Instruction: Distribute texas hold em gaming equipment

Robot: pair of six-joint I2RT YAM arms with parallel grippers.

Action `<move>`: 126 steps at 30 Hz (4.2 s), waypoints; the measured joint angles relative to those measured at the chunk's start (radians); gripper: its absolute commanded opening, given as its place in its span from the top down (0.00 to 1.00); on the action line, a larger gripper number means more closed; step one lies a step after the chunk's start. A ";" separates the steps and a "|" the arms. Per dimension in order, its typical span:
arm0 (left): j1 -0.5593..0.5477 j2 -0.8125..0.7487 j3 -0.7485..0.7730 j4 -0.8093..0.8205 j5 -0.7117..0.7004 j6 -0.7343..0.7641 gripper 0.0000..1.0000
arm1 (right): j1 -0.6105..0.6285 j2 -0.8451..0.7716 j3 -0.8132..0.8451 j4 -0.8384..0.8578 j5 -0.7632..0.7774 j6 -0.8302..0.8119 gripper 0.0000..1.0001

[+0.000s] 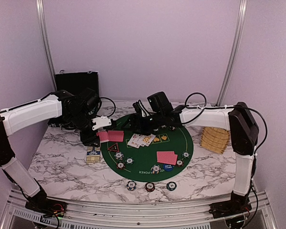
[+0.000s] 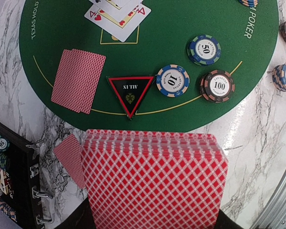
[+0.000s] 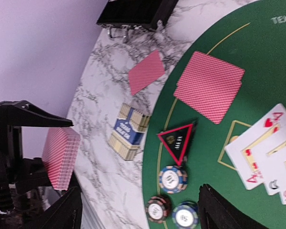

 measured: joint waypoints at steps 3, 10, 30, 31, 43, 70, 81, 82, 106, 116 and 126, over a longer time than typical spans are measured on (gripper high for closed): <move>0.000 0.000 0.010 0.001 0.000 -0.003 1.00 | 0.006 0.024 -0.044 0.122 -0.108 0.121 0.18; 0.000 0.000 0.011 0.002 0.000 -0.005 1.00 | 0.011 0.083 -0.095 0.364 -0.246 0.327 0.17; 0.000 0.000 0.023 0.003 0.009 -0.011 1.00 | 0.069 0.236 -0.056 0.690 -0.343 0.611 0.18; 0.000 0.000 0.023 0.003 0.009 -0.011 1.00 | 0.072 0.239 -0.054 0.704 -0.344 0.620 0.18; 0.000 0.000 0.023 0.003 0.010 -0.011 1.00 | 0.090 0.292 0.003 0.809 -0.351 0.702 0.19; 0.000 0.000 0.023 0.002 0.011 -0.013 1.00 | 0.120 0.431 0.133 0.877 -0.368 0.797 0.31; -0.001 0.003 0.022 0.000 0.012 -0.013 1.00 | 0.084 0.351 0.041 0.863 -0.368 0.734 0.53; -0.001 0.003 0.022 0.000 0.012 -0.013 1.00 | 0.082 0.347 0.035 0.863 -0.368 0.731 0.54; -0.001 0.003 0.022 -0.005 0.000 -0.011 1.00 | 0.036 0.248 -0.109 0.870 -0.374 0.717 0.95; -0.001 0.003 0.022 -0.004 0.000 -0.011 1.00 | -0.024 0.149 -0.246 0.861 -0.383 0.687 1.00; -0.001 0.003 0.022 -0.004 0.000 -0.010 1.00 | -0.167 0.017 -0.397 0.744 -0.386 0.563 1.00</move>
